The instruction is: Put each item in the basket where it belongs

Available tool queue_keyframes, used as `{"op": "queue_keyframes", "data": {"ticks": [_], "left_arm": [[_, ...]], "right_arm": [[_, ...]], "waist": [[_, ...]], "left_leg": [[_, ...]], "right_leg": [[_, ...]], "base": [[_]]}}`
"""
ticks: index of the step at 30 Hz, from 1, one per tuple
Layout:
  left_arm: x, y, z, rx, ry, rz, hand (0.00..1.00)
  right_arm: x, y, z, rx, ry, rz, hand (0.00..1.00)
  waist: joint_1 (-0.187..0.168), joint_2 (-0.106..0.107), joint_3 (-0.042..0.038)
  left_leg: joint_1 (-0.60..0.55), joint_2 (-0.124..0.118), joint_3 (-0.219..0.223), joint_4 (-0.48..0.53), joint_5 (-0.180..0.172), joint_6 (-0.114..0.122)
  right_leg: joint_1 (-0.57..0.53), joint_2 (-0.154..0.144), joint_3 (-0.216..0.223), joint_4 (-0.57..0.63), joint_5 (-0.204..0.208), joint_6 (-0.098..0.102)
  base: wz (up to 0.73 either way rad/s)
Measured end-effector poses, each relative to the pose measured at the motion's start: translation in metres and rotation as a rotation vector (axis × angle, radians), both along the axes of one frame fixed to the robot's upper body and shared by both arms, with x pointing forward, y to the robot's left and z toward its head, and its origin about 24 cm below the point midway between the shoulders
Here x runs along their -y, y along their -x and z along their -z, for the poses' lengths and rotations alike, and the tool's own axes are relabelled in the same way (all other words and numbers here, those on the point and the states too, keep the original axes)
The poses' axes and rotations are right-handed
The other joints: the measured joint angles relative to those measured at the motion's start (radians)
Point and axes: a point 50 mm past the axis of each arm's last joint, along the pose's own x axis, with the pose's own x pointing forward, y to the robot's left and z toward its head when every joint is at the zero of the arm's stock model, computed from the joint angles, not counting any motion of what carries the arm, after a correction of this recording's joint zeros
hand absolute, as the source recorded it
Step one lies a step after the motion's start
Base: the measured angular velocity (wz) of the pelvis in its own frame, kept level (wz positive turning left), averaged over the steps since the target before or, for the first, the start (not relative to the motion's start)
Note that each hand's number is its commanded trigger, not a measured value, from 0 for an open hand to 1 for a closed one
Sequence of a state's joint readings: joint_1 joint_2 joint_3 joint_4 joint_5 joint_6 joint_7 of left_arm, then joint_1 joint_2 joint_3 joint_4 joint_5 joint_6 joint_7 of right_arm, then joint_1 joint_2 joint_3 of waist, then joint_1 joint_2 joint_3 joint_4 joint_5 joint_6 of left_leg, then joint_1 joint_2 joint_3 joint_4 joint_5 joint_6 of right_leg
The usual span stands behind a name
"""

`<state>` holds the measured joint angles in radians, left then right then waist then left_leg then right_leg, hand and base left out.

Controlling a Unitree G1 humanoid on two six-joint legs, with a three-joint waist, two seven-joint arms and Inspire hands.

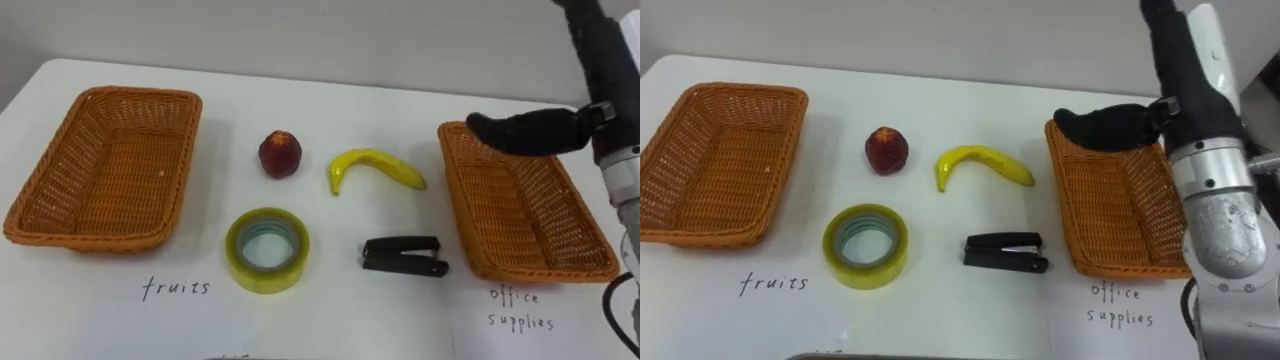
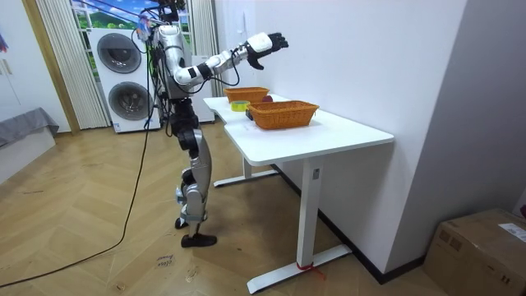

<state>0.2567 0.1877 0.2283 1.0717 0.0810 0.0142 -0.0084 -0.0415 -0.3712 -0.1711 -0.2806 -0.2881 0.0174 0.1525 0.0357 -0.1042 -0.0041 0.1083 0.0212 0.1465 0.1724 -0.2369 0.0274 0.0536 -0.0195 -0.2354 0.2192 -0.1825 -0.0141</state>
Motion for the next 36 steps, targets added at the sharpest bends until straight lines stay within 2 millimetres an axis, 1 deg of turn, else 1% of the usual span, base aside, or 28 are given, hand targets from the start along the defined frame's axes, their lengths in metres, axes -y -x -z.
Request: {"op": "queue_keyframes", "data": {"ticks": [4,8,14,18,23,28,32,36], "left_arm": [[-0.002,0.000,0.000,-0.009,0.007,0.013,0.00],[-0.003,-0.009,-0.001,0.006,0.015,0.023,0.00],[-0.003,-0.015,-0.001,0.017,0.017,0.035,0.00],[-0.004,-0.018,-0.002,0.024,0.015,0.040,0.00],[-0.003,-0.025,-0.002,0.038,0.031,0.059,0.00],[-0.003,-0.027,-0.002,0.039,0.032,0.071,0.00],[-0.003,-0.030,-0.002,0.035,0.030,0.106,0.00],[-0.003,-0.032,-0.003,0.032,0.029,0.128,0.00]], "right_arm": [[0.001,-0.002,0.008,-0.093,0.063,-0.034,0.00],[-0.005,-0.003,0.015,-0.173,0.119,-0.080,0.00],[-0.013,-0.003,0.023,-0.272,0.140,-0.159,0.00],[-0.014,-0.003,0.025,-0.317,0.184,-0.183,0.00],[-0.015,-0.002,0.028,-0.377,0.209,-0.224,0.00],[-0.017,-0.002,0.032,-0.427,0.219,-0.242,0.00],[-0.025,-0.001,0.038,-0.469,0.246,-0.288,0.00],[-0.028,0.000,0.039,-0.487,0.253,-0.316,0.00]], "waist": [[0.000,-0.011,0.0009],[0.003,-0.019,0.0052],[0.005,-0.022,0.0045],[0.017,-0.028,0.0040],[0.029,-0.029,0.0043],[0.040,-0.028,0.0047],[0.042,-0.027,0.0057],[0.049,-0.026,0.0061]], "left_leg": [[-0.001,-0.001,-0.001,0.001,0.000,0.000],[-0.002,-0.001,-0.001,-0.001,0.001,0.000],[-0.002,-0.001,0.000,-0.004,0.001,0.000],[-0.002,0.000,0.000,-0.003,0.001,0.000],[-0.010,0.000,-0.001,-0.002,0.001,0.000],[-0.011,0.001,-0.001,-0.003,0.001,0.000],[-0.012,0.001,-0.003,-0.004,0.001,0.000],[-0.013,0.001,-0.004,-0.006,0.001,0.000]], "right_leg": [[0.000,-0.006,0.000,0.000,0.000,0.000],[-0.001,-0.006,0.000,0.000,0.000,0.000],[-0.001,0.002,0.000,-0.001,0.000,0.000],[-0.002,0.002,-0.003,-0.003,0.000,0.000],[-0.001,0.003,-0.012,-0.017,0.008,0.000],[-0.002,0.002,-0.012,-0.017,0.008,0.000],[-0.002,0.001,-0.014,-0.017,0.008,0.000],[-0.002,0.001,-0.015,-0.017,0.008,0.000]], "base": [[0.01],[0.00],[0.00],[0.00],[0.00],[0.00],[0.00],[0.00]]}}
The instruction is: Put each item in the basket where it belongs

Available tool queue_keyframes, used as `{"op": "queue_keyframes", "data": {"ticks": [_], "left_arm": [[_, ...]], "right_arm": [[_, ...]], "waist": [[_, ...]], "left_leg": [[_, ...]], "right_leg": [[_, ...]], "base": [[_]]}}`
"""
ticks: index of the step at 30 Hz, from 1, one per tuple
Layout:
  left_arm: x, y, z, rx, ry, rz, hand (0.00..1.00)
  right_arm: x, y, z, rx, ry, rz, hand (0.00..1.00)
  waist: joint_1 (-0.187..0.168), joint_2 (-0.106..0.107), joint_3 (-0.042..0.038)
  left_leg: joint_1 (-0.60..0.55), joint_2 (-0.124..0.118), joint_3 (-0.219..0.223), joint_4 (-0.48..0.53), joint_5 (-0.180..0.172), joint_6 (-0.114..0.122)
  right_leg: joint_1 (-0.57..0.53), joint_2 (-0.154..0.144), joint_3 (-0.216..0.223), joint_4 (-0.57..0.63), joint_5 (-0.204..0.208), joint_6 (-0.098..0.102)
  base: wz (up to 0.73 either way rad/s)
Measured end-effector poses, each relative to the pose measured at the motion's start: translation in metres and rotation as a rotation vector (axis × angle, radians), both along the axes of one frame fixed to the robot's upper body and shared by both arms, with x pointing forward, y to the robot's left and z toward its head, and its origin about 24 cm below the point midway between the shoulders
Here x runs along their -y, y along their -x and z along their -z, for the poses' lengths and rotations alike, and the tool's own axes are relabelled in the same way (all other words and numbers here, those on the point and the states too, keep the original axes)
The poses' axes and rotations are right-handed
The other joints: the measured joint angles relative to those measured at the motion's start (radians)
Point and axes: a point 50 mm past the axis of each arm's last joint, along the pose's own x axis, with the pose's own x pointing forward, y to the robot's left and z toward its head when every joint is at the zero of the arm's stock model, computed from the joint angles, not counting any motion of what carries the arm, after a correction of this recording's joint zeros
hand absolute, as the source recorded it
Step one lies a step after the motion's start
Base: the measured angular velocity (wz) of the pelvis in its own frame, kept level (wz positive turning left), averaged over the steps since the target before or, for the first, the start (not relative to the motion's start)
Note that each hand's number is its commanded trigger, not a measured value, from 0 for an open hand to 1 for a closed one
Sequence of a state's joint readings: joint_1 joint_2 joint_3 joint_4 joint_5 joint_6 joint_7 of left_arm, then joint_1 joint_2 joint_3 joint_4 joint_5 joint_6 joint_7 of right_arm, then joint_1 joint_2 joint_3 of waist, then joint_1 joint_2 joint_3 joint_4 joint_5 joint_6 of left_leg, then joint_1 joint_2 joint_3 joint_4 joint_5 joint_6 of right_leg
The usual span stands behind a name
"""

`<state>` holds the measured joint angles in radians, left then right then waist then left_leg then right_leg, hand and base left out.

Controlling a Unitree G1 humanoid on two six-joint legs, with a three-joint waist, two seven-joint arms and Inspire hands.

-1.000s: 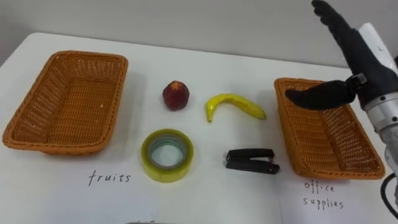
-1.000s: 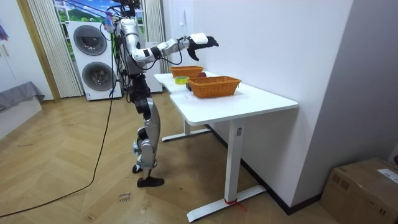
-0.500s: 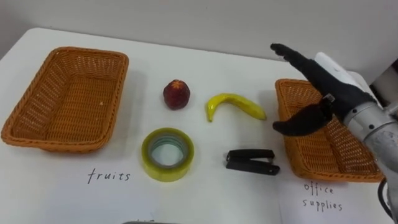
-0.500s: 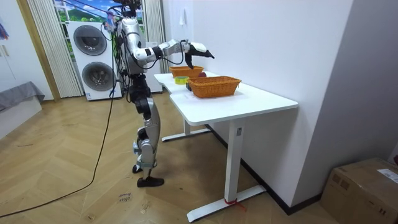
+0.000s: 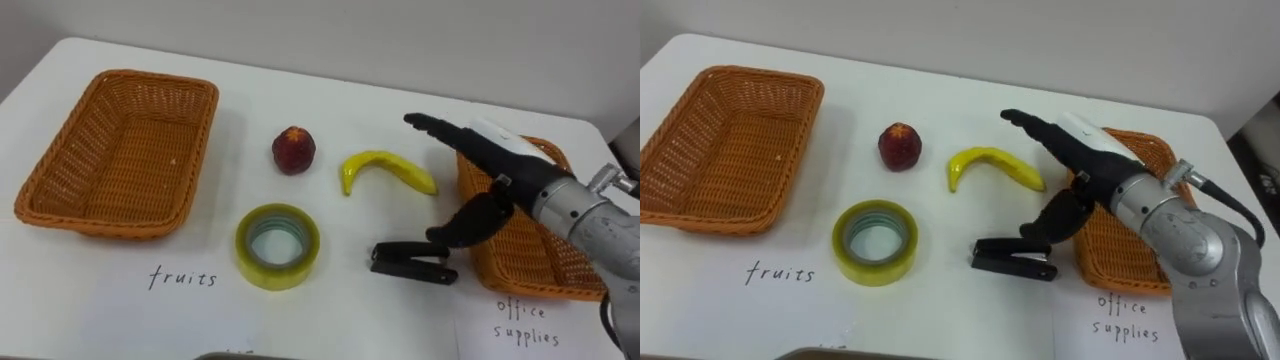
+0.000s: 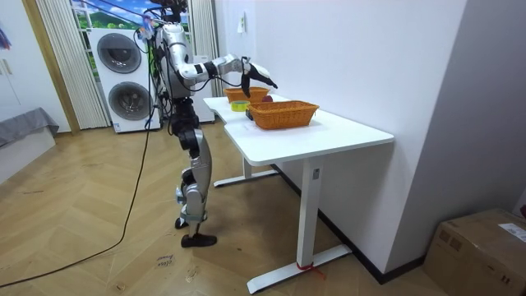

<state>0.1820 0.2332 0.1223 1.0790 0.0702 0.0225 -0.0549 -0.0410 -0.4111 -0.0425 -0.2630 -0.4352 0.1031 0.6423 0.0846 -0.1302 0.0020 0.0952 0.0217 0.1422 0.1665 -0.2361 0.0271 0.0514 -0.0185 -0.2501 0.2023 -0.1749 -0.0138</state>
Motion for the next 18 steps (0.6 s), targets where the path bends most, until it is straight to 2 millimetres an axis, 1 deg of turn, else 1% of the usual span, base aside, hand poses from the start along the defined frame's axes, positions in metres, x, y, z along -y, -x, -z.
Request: {"op": "queue_keyframes", "data": {"ticks": [8,11,18], "left_arm": [[0.000,0.000,0.000,-0.002,-0.003,0.009,0.00],[0.000,-0.001,0.000,-0.001,-0.003,0.009,0.00],[-0.003,0.001,-0.001,-0.010,-0.012,0.016,0.00]], "right_arm": [[-0.010,0.002,0.004,-0.052,0.010,-0.066,0.00],[-0.012,0.004,0.002,-0.059,0.013,-0.088,0.00],[-0.017,0.005,0.006,-0.102,0.022,-0.126,0.00]], "waist": [[0.003,0.004,0.0025],[0.003,0.004,0.0025],[0.007,0.004,0.0024]], "left_leg": [[0.000,0.000,-0.001,0.001,0.000,0.000],[0.000,0.000,-0.001,0.002,0.000,0.000],[0.000,0.000,-0.002,0.001,0.000,0.000]], "right_leg": [[-0.001,0.001,0.000,0.000,0.000,0.000],[-0.001,0.002,0.001,0.000,0.000,0.000],[-0.001,0.002,0.002,0.000,0.000,0.000]], "base": [[0.00],[0.00],[0.00]]}}
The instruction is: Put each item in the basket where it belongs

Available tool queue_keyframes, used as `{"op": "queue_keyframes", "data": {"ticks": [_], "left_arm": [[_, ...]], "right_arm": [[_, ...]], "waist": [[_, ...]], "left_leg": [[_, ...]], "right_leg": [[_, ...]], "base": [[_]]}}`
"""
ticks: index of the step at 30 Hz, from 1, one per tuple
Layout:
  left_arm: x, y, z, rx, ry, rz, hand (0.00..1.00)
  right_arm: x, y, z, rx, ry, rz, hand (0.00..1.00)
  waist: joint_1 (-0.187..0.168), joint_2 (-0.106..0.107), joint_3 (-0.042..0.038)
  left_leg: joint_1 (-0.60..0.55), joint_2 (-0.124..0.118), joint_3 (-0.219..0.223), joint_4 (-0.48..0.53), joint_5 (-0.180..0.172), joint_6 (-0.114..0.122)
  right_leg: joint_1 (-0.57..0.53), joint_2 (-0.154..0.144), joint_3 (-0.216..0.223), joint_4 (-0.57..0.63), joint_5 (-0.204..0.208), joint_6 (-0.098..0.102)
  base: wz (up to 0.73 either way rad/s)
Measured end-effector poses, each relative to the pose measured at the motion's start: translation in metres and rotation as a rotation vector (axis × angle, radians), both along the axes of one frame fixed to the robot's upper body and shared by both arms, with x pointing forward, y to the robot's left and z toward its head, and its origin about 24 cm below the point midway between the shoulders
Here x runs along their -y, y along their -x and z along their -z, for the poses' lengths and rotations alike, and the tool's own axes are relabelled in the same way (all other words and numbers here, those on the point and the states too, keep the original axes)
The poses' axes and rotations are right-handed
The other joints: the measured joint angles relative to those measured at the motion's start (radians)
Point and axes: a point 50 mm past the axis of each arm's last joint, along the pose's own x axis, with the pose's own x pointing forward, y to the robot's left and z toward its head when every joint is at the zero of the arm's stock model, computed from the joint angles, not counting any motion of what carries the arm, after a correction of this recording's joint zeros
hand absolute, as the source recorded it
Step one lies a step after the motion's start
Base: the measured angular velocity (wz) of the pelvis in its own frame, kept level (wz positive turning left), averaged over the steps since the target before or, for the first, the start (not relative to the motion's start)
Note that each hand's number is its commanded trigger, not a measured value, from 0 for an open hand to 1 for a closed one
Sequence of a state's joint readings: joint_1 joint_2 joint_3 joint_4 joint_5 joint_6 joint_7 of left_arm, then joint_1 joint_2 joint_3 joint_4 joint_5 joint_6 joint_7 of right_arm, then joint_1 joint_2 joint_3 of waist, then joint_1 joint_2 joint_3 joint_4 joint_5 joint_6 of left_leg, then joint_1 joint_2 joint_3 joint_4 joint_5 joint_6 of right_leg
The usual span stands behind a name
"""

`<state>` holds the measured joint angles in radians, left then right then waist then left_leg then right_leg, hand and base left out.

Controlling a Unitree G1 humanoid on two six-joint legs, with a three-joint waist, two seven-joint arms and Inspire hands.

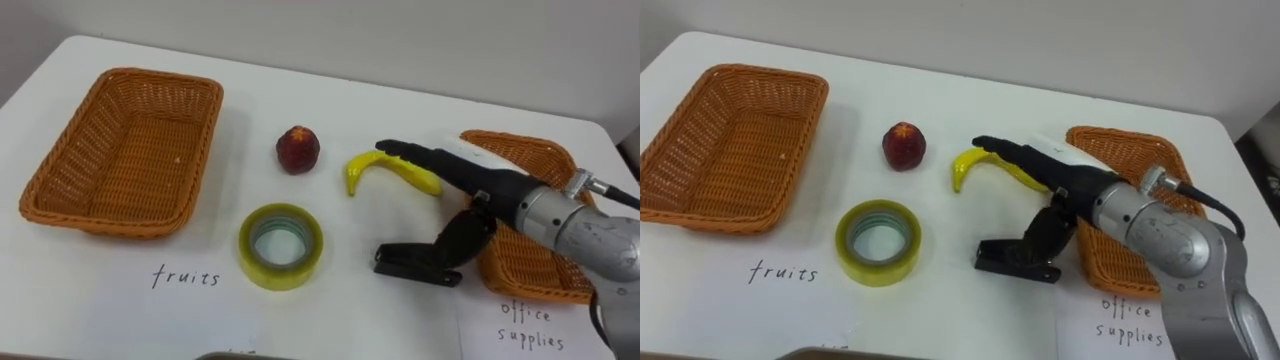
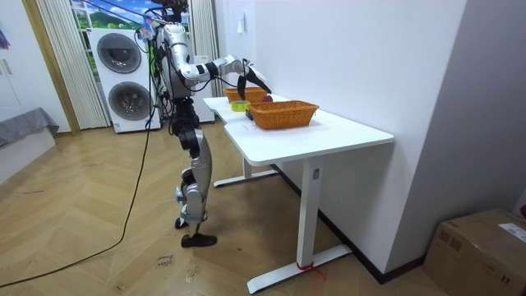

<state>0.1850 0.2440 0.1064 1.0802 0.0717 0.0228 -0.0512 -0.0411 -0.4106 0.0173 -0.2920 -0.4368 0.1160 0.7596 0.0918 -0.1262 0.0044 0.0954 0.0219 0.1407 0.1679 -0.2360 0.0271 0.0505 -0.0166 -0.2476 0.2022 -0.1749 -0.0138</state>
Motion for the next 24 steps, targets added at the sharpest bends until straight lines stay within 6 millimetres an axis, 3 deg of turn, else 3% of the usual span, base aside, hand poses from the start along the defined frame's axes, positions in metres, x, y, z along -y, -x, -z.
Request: {"op": "queue_keyframes", "data": {"ticks": [5,11,18,24], "left_arm": [[-0.002,-0.001,-0.001,-0.007,-0.011,0.024,0.00],[0.001,0.000,0.001,-0.027,-0.025,0.045,0.00],[0.001,-0.002,0.001,-0.025,-0.027,0.046,0.00],[0.003,-0.010,0.000,-0.009,-0.022,0.047,0.00]], "right_arm": [[-0.001,0.000,0.004,-0.031,0.004,-0.005,0.00],[-0.007,0.001,0.022,-0.124,0.002,-0.019,0.00],[0.000,0.001,0.042,-0.205,0.058,0.028,0.00],[0.001,0.001,0.044,-0.207,0.089,0.040,0.00]], "waist": [[0.010,-0.003,-0.0003],[0.024,-0.017,0.0003],[0.023,-0.016,0.0011],[0.022,-0.011,0.0030]], "left_leg": [[0.000,0.000,0.000,-0.002,0.000,0.000],[-0.001,-0.001,-0.005,0.003,0.001,-0.001],[-0.007,-0.001,-0.010,0.005,0.001,0.000],[-0.014,0.000,-0.010,0.012,0.001,0.000]], "right_leg": [[0.000,0.000,0.001,0.000,0.000,0.000],[0.002,-0.001,-0.003,0.000,0.000,0.000],[0.001,-0.001,-0.006,-0.003,0.001,0.001],[0.001,0.000,-0.003,-0.016,0.008,0.000]], "base": [[0.00],[0.02],[0.01],[0.00]]}}
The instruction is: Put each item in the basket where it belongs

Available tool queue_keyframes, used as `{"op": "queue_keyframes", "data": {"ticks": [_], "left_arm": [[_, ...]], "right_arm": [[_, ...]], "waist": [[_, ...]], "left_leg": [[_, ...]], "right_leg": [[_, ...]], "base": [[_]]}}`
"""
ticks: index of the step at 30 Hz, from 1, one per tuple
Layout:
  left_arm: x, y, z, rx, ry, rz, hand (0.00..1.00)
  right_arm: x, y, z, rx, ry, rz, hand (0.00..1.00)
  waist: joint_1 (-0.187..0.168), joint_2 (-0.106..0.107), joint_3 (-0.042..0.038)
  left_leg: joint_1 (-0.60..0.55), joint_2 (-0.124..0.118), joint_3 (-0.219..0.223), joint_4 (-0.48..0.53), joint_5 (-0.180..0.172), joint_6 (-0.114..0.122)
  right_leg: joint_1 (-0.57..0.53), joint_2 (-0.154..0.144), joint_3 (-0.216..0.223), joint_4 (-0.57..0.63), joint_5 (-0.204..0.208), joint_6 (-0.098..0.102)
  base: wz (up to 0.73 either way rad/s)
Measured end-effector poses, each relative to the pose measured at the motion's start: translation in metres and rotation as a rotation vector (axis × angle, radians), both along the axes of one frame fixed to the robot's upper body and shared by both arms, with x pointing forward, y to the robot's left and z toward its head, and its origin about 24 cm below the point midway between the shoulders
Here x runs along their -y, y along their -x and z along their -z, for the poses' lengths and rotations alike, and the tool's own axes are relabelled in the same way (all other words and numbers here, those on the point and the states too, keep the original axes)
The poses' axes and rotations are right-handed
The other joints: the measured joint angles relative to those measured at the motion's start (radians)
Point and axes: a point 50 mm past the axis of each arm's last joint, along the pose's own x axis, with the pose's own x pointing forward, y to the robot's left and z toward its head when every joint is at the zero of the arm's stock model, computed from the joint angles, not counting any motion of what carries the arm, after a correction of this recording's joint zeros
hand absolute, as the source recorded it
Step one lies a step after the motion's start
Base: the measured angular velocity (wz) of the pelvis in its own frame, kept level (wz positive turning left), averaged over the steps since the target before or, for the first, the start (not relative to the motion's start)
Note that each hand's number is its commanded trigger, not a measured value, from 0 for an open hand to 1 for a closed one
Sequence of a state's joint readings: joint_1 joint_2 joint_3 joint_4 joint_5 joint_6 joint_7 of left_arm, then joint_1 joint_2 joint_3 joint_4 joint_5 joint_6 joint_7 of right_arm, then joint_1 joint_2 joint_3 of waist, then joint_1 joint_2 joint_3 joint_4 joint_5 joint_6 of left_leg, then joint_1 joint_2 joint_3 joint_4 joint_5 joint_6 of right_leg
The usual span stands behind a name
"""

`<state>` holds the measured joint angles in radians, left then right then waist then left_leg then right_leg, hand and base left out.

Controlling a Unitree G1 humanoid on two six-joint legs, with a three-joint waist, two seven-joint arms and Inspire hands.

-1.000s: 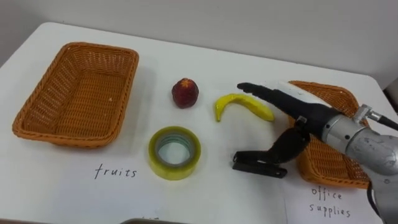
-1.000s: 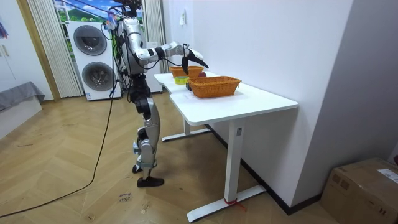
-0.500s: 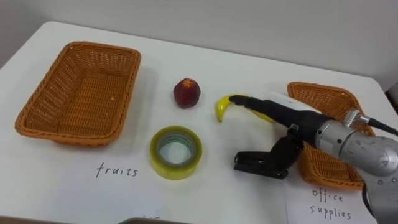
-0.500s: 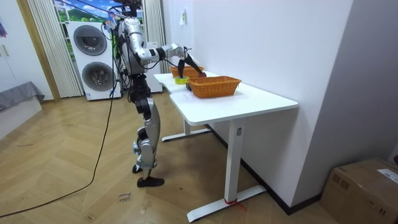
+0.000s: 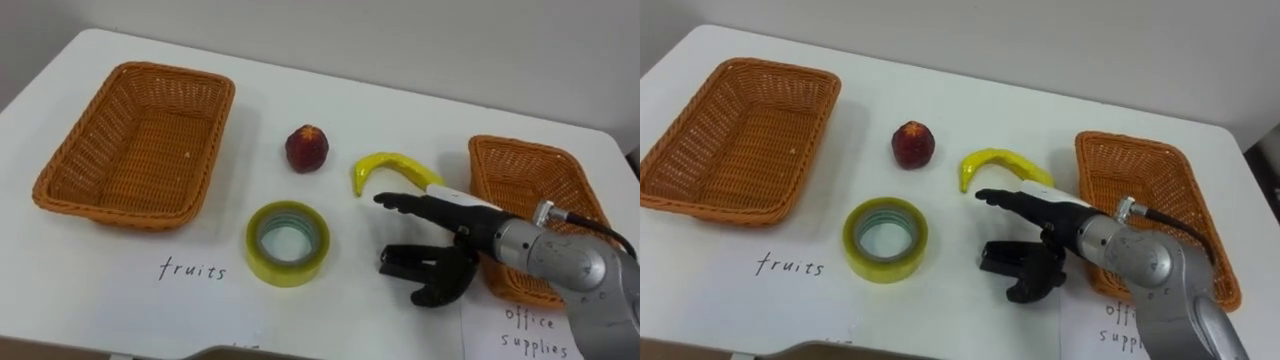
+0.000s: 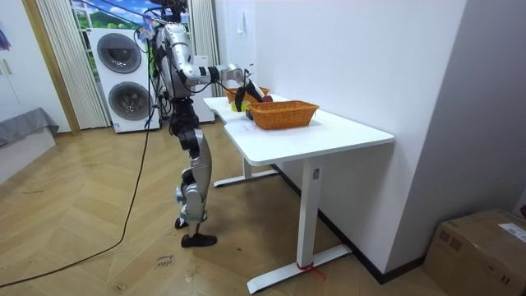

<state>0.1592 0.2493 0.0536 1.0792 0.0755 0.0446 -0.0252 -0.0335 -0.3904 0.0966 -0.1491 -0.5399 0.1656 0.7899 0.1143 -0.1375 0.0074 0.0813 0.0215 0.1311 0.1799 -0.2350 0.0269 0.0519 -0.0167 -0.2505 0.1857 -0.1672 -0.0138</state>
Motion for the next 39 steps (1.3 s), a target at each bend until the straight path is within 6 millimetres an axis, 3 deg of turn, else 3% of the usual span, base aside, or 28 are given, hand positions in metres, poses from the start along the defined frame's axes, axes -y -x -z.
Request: {"op": "queue_keyframes", "data": {"ticks": [7,12,15,39], "left_arm": [[0.002,-0.008,-0.001,0.027,0.006,0.002,0.00],[0.009,-0.010,0.001,0.036,0.010,-0.007,0.00],[0.009,-0.010,0.001,0.038,0.005,-0.007,0.00],[0.011,-0.008,0.002,0.019,-0.044,-0.011,0.00]], "right_arm": [[0.004,0.001,0.003,0.003,0.093,0.016,0.00],[0.010,0.008,0.012,-0.019,0.196,0.037,0.00],[0.011,0.008,0.012,-0.025,0.206,0.050,0.00],[0.003,0.015,0.022,-0.019,0.204,0.098,0.00]], "waist": [[0.002,0.014,0.0029],[0.005,0.022,-0.0076],[0.003,0.022,-0.0080],[0.003,0.027,-0.0037]], "left_leg": [[-0.001,0.001,0.004,-0.003,0.000,0.000],[0.005,0.000,0.006,-0.010,0.003,0.000],[0.010,0.000,0.008,-0.011,0.003,0.000],[0.018,0.000,0.017,-0.019,0.003,0.001]], "right_leg": [[-0.003,0.001,0.002,0.001,0.001,0.000],[-0.002,0.001,0.006,0.000,0.001,0.000],[0.001,0.000,0.008,0.000,0.001,0.000],[0.004,0.003,0.017,0.002,0.001,0.000]], "base": [[0.00],[-0.01],[0.00],[-0.01]]}}
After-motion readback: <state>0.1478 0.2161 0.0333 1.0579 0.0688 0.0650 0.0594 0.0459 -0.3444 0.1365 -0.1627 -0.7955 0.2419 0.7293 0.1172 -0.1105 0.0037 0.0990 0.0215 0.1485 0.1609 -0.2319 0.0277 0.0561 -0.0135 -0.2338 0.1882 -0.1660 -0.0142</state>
